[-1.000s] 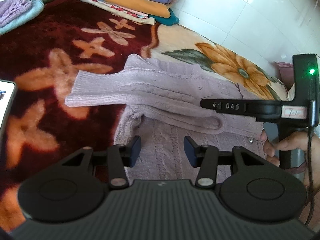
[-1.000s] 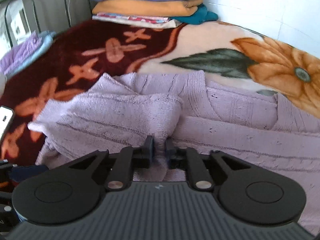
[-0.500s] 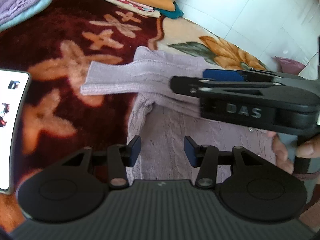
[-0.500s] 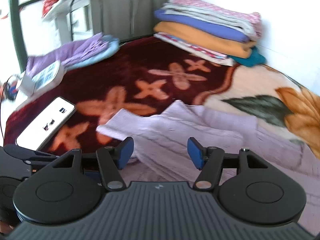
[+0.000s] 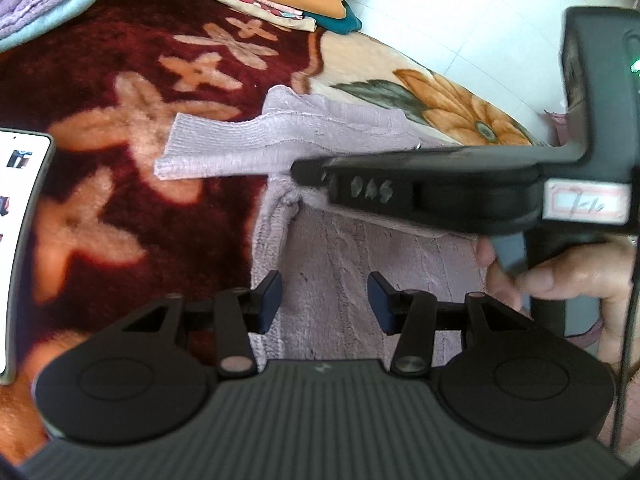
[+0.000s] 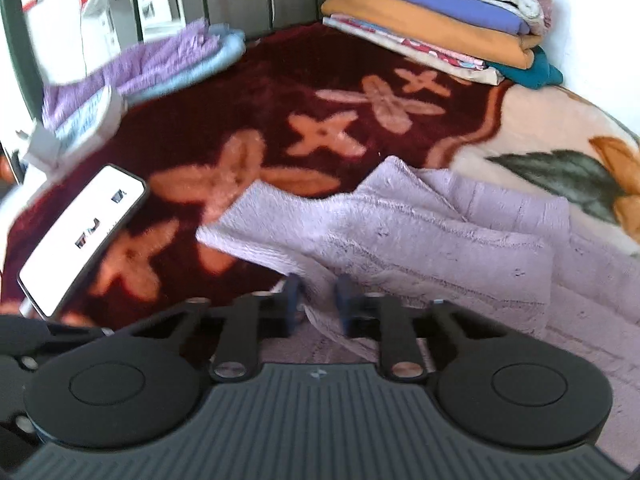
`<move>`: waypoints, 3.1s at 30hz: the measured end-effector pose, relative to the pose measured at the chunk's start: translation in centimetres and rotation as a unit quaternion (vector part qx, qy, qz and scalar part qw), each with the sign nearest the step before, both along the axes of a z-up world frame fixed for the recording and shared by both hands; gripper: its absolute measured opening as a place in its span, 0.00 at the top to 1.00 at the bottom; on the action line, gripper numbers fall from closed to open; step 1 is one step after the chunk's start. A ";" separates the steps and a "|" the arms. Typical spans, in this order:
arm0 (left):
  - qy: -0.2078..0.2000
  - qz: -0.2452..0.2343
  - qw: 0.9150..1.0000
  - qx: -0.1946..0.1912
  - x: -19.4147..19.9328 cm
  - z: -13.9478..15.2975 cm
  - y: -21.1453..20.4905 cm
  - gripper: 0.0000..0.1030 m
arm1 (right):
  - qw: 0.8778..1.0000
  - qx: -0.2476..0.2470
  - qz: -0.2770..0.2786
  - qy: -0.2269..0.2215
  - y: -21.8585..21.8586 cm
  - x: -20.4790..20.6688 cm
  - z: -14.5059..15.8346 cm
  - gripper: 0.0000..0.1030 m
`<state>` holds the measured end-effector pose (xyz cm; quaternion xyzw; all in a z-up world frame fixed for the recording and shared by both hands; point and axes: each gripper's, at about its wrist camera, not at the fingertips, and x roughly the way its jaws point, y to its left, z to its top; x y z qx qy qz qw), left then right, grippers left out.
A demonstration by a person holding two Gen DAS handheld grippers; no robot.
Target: Fold small clothes
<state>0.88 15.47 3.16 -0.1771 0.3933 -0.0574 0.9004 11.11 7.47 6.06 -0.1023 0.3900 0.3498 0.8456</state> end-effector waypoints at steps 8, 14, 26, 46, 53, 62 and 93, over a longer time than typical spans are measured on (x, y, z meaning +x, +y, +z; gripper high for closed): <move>0.001 0.004 1.000 -0.002 0.1 0.0 -0.1 0.52 | 0.997 0.046 -0.041 -0.040 -2.5 -0.2 2.7 0.95; 0.000 0.006 1.000 0.000 0.6 0.4 -0.2 0.52 | 0.991 0.067 -0.075 -0.086 -6.0 -1.0 5.8 0.95; 0.001 0.005 1.000 0.004 1.2 0.7 -1.2 0.52 | 0.970 0.061 -0.189 -0.138 -16.5 -2.6 7.0 0.95; -0.006 -0.013 0.999 0.032 1.8 1.8 -3.7 0.52 | 0.969 0.001 -0.216 -0.116 -22.9 -4.9 2.3 0.34; -0.008 -0.022 0.999 0.036 1.9 1.9 -4.2 0.52 | 0.972 -0.098 -0.119 -0.177 -16.8 -4.3 2.6 0.31; -0.011 -0.021 0.999 0.041 2.1 2.1 -4.0 0.52 | 0.963 -0.161 -0.054 -0.207 -11.9 -2.8 1.0 0.31; -0.036 -0.028 0.993 0.112 8.9 2.0 -6.6 0.52 | 0.932 -0.027 -0.308 -0.188 -29.5 -0.2 5.5 0.90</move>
